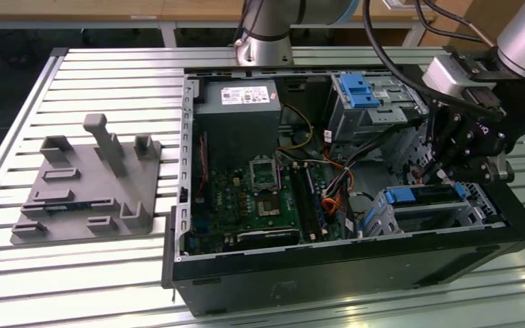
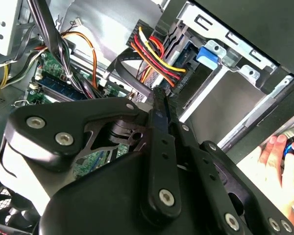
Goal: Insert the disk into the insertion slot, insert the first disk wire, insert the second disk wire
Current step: 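Insert the second disk wire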
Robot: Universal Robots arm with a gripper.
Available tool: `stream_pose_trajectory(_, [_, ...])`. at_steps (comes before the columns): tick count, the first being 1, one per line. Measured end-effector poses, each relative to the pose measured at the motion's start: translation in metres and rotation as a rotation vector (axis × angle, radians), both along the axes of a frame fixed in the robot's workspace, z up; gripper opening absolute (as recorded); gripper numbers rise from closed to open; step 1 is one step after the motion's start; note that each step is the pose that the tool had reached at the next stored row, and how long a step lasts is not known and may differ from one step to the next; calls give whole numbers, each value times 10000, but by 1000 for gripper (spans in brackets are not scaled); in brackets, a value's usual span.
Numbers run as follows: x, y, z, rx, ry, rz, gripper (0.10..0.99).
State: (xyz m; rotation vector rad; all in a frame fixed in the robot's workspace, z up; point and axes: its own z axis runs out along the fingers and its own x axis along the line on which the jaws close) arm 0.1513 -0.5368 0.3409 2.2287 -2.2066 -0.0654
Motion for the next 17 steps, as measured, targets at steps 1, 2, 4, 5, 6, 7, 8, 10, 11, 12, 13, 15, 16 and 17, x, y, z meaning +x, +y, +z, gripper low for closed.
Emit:
stream_pose_trajectory(1, [0, -5, -2, 0, 0, 0, 149])
stream_pose_trajectory(2, [0, -11, -3, 0, 0, 0, 149])
stream_pose_trajectory(4, [2, -22, -4, -2, 0, -3, 149])
stream_pose_trajectory(5, [4, -26, -5, -1, 0, -2, 149])
stream_pose_trajectory(6, [7, -30, -6, 0, 0, -2, 149])
stream_pose_trajectory(7, [10, -35, -6, 0, 1, -2, 149])
stream_pose_trajectory(8, [12, -39, -7, -1, 0, -2, 149])
stream_pose_trajectory(10, [14, -48, -10, 0, 0, -3, 149])
stream_pose_trajectory(11, [15, -52, -11, -1, 0, -3, 149])
stream_pose_trajectory(12, [15, -57, -13, 0, 0, -3, 149])
stream_pose_trajectory(13, [15, -60, -15, -1, 0, -3, 149])
stream_pose_trajectory(15, [15, -64, -21, 1, 0, -3, 149])
stream_pose_trajectory(16, [15, -67, -23, 0, 0, -3, 149])
stream_pose_trajectory(17, [16, -70, -25, -1, 0, -2, 149])
